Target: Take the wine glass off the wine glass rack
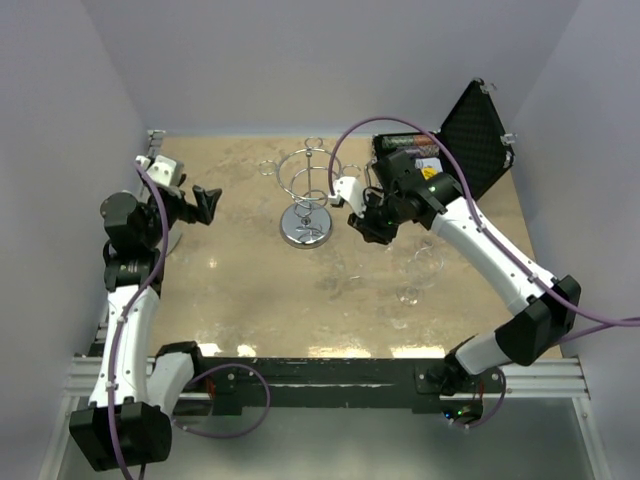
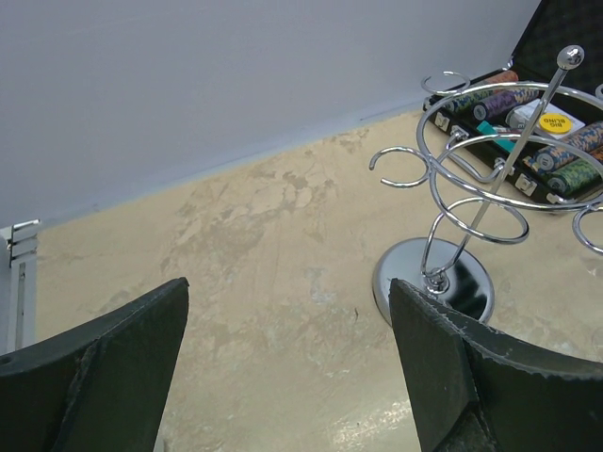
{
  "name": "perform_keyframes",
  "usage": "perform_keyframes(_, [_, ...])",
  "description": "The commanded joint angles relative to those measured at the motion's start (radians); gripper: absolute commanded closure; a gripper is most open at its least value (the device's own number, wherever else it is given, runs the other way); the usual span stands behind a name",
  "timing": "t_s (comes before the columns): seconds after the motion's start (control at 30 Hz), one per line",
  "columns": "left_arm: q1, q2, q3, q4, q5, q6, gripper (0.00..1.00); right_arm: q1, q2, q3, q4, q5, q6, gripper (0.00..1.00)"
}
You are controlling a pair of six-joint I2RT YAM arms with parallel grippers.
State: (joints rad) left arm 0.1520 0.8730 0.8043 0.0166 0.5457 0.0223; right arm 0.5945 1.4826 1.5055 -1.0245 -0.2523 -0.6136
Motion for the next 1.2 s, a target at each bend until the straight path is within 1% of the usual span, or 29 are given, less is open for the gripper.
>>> perform_keyframes(0.0, [0.003, 0.006, -0.008, 0.066, 0.033, -0.013, 0.09, -0.005, -0.047, 0.045, 0.001, 0.015, 0.029, 0.69])
perform_keyframes(0.23, [0.003, 0.018, -0.008, 0.086, 0.040, -0.071, 0.09, -0.004, -0.067, 0.091, 0.001, 0.044, 0.043, 0.60])
perform_keyframes(0.43, [0.003, 0.020, -0.002, 0.082, 0.054, -0.070, 0.09, -0.005, -0.056, 0.139, 0.003, 0.039, 0.043, 0.60])
perform_keyframes(0.6, [0.001, 0.024, 0.015, 0.066, 0.049, -0.071, 0.09, -0.015, -0.027, 0.260, 0.026, 0.088, 0.055, 0.58])
perform_keyframes(0.63, [0.001, 0.024, 0.021, 0.060, 0.049, -0.073, 0.09, -0.021, -0.022, 0.280, 0.049, 0.105, 0.067, 0.55])
perform_keyframes(0.7, [0.000, 0.030, 0.041, 0.040, 0.049, -0.074, 0.09, -0.042, -0.025, 0.304, 0.131, 0.165, 0.113, 0.44])
perform_keyframes(0.77, [0.001, 0.035, 0.065, 0.016, 0.049, -0.067, 0.09, -0.073, -0.028, 0.326, 0.238, 0.214, 0.165, 0.28])
perform_keyframes(0.83, [0.001, 0.040, 0.090, -0.006, 0.046, -0.052, 0.08, -0.104, -0.016, 0.346, 0.293, 0.249, 0.224, 0.10])
perform_keyframes(0.9, [0.000, 0.043, 0.110, -0.015, 0.045, -0.039, 0.07, -0.114, 0.018, 0.374, 0.279, 0.257, 0.230, 0.09])
perform_keyframes(0.93, [0.000, 0.047, 0.119, -0.015, 0.040, -0.039, 0.06, -0.116, 0.015, 0.366, 0.302, 0.262, 0.241, 0.09])
perform_keyframes(0.97, [0.000, 0.050, 0.133, -0.053, 0.042, -0.039, 0.06, -0.116, 0.004, 0.342, 0.352, 0.319, 0.280, 0.04])
perform_keyframes(1.0, [0.001, 0.053, 0.145, -0.059, 0.043, -0.039, 0.04, -0.116, -0.001, 0.322, 0.401, 0.387, 0.338, 0.02])
perform_keyframes(1.03, [0.001, 0.061, 0.157, -0.063, 0.043, -0.039, 0.00, -0.116, 0.007, 0.312, 0.429, 0.472, 0.389, 0.02])
perform_keyframes(1.13, [0.001, 0.076, 0.188, -0.072, 0.033, -0.038, 0.00, -0.116, 0.019, 0.270, 0.486, 0.692, 0.451, 0.01])
perform_keyframes(1.17, [0.001, 0.084, 0.196, -0.072, 0.025, -0.038, 0.00, -0.116, 0.016, 0.251, 0.509, 0.737, 0.454, 0.01])
